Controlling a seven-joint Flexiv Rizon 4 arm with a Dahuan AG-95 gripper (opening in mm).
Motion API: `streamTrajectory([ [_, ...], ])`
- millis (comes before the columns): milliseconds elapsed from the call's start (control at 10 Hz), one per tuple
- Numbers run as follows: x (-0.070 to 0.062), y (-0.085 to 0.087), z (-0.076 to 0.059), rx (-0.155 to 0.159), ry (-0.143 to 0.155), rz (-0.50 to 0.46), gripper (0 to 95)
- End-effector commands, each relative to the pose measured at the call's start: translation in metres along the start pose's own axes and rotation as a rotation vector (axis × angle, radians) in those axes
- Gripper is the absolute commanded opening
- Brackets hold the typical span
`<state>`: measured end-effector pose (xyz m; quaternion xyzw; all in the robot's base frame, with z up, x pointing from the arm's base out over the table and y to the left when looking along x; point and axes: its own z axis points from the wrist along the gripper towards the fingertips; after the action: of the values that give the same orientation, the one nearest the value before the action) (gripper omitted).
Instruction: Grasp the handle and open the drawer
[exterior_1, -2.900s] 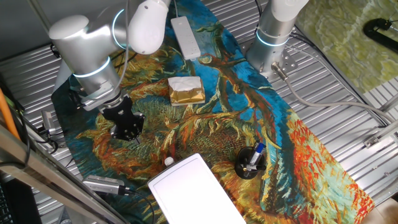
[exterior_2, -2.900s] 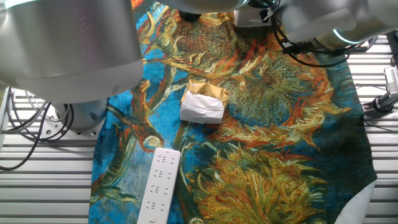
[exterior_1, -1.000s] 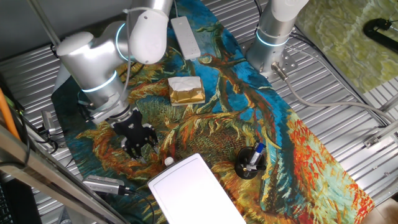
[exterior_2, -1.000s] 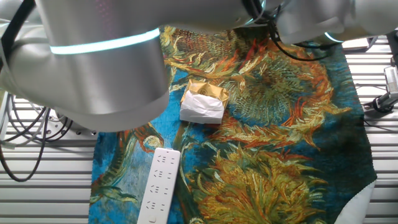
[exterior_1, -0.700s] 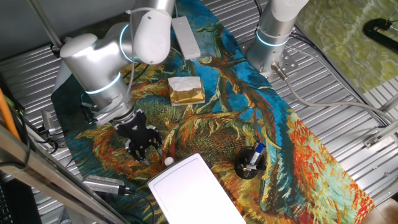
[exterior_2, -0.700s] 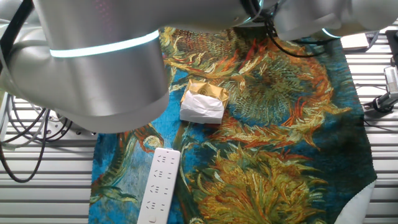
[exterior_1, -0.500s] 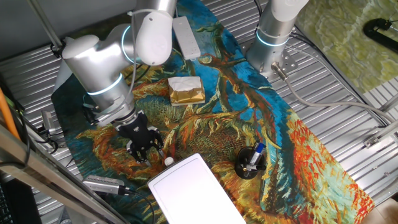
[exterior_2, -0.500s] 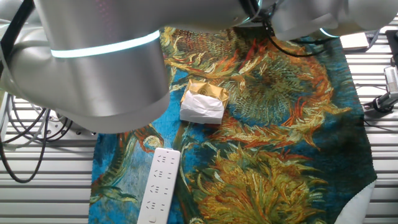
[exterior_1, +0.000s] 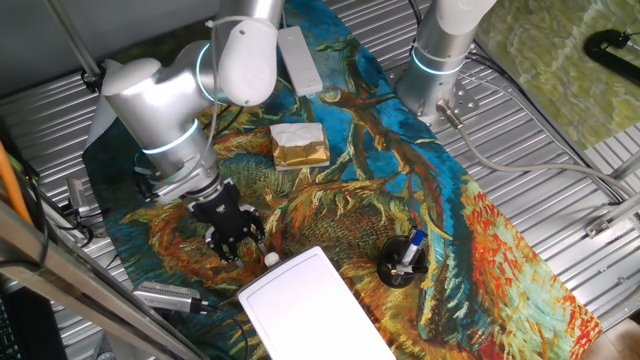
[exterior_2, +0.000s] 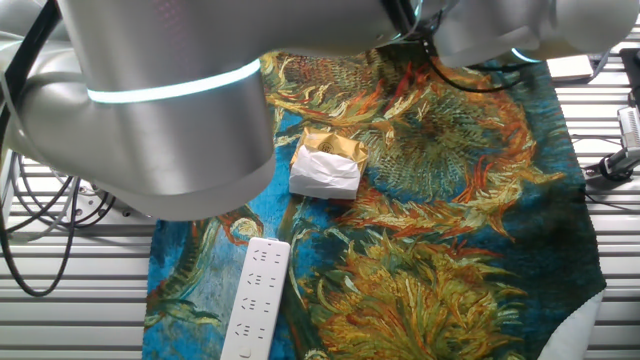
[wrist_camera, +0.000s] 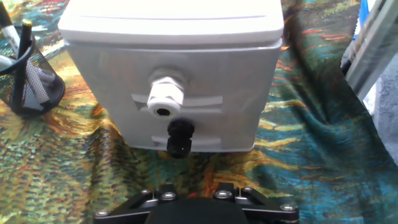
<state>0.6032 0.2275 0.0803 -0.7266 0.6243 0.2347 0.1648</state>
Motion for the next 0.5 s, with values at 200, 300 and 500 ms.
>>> streamTrajectory([
  [200,0.001,-0.0006,0.0007,0.0,0.026,-0.006,38.0],
  [300,0.0009,-0.0006,0.0006,0.0,0.031,-0.02,38.0],
  [500,0.0009,-0.0006,0.0006,-0.001,0.074,-0.005,38.0],
])
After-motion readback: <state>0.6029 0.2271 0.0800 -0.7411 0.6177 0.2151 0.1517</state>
